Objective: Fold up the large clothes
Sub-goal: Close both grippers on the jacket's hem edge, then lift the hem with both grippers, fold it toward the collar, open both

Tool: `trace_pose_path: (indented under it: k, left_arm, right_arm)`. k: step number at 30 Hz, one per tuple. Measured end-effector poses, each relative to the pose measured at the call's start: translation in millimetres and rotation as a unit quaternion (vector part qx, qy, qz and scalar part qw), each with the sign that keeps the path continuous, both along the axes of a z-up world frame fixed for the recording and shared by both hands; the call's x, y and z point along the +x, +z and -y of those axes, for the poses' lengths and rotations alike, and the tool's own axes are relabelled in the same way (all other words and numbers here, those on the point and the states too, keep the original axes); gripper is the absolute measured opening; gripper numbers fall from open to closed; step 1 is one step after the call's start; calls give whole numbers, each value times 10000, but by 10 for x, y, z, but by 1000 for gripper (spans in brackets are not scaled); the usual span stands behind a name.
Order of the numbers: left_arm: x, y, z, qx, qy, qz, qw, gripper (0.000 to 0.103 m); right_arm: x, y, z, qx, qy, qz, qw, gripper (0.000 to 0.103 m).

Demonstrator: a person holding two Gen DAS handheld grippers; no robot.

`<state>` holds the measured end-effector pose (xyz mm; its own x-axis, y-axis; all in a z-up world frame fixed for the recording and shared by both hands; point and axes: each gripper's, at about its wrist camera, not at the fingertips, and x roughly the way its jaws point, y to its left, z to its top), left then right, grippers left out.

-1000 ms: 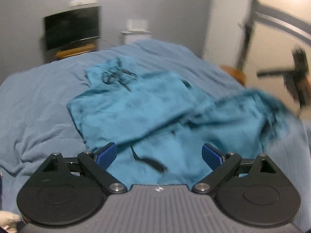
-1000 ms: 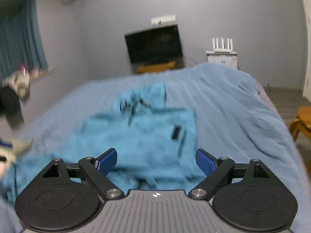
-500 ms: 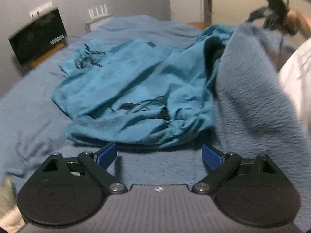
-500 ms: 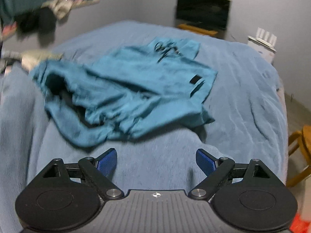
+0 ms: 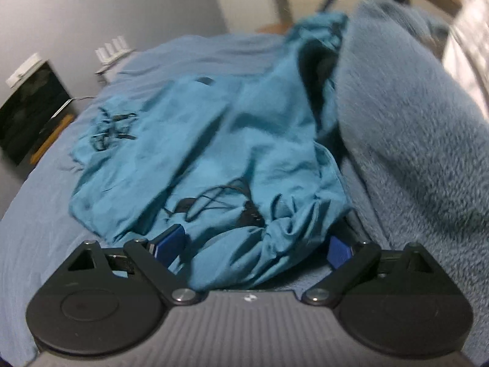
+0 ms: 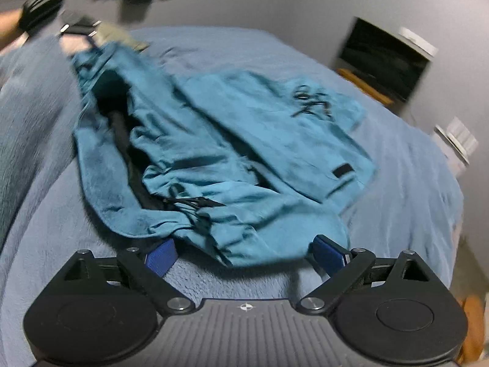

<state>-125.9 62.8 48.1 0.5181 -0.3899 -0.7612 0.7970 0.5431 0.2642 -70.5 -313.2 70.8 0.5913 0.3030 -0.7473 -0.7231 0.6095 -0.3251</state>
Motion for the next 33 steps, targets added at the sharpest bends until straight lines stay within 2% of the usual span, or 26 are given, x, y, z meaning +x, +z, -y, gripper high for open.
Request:
trace_pose_path:
  k: [2, 3, 4, 5, 7, 8, 10, 12, 13, 15, 19, 22, 23, 26, 30, 32, 33]
  left_arm:
    - [107, -2, -26, -165, 85, -52, 9998, 88]
    - [194, 21, -78, -446, 192, -206, 9986, 82]
    - [270, 38, -125, -702, 297, -333, 9965, 71]
    - [360, 56, -186, -996, 399, -513, 9929, 66]
    - [476, 88, -260, -1421, 470, -749, 9859, 43]
    - [526, 107, -282, -1533, 503, -768, 9839, 43]
    - [609, 159, -289, -1587, 557, -644, 9837, 37]
    - [712, 224, -302, -1650, 611, -551, 9829, 35]
    - [771, 262, -318, -1698, 651, -505, 9820, 34]
    - [916, 331, -348, -1834, 739, -425, 9793, 30]
    - [1292, 460, -435, -2171, 1047, -249, 9702, 30]
    - [1660, 515, -521, -2369, 1319, -94, 9625, 30]
    - [1810, 520, -548, -2408, 1461, -24, 9595, 30]
    - [2289, 495, -661, -2583, 1945, 86, 9462, 30]
    - [2942, 343, -756, -2556, 2515, 184, 9333, 30]
    - [3258, 219, -788, -2503, 2944, 183, 9221, 31]
    - [3395, 141, -814, -2516, 3113, 21, 9164, 37]
  right_arm:
    - [34, 18, -47, -102, 235, 0, 9997, 94]
    - [65, 25, -61, -99, 310, -16, 9995, 92]
    - [111, 30, -76, -57, 378, -75, 9992, 86]
    - [155, 27, -86, 3, 425, -120, 9990, 80]
    - [257, 22, -91, 151, 449, -165, 9987, 69]
    - [314, 25, -83, 232, 445, -225, 9985, 61]
    - [424, 65, -34, 549, 418, -323, 9971, 54]
    - [545, 130, 44, 946, 334, -324, 9944, 49]
    - [614, 171, 91, 1142, 250, -288, 9927, 40]
    - [764, 235, 189, 1546, 24, -240, 9877, 39]
    - [1108, 313, 376, 2370, -531, -123, 9700, 35]
    - [1403, 321, 451, 2710, -959, -45, 9578, 32]
    - [1513, 320, 467, 2800, -1117, -24, 9535, 24]
    - [1863, 299, 530, 3118, -1576, -20, 9370, 17]
    - [2363, 191, 591, 3491, -2159, -20, 9119, 14]
    - [2627, 64, 614, 3675, -2438, -43, 8975, 16]
    - [2743, -11, 610, 3719, -2519, -58, 8934, 18]
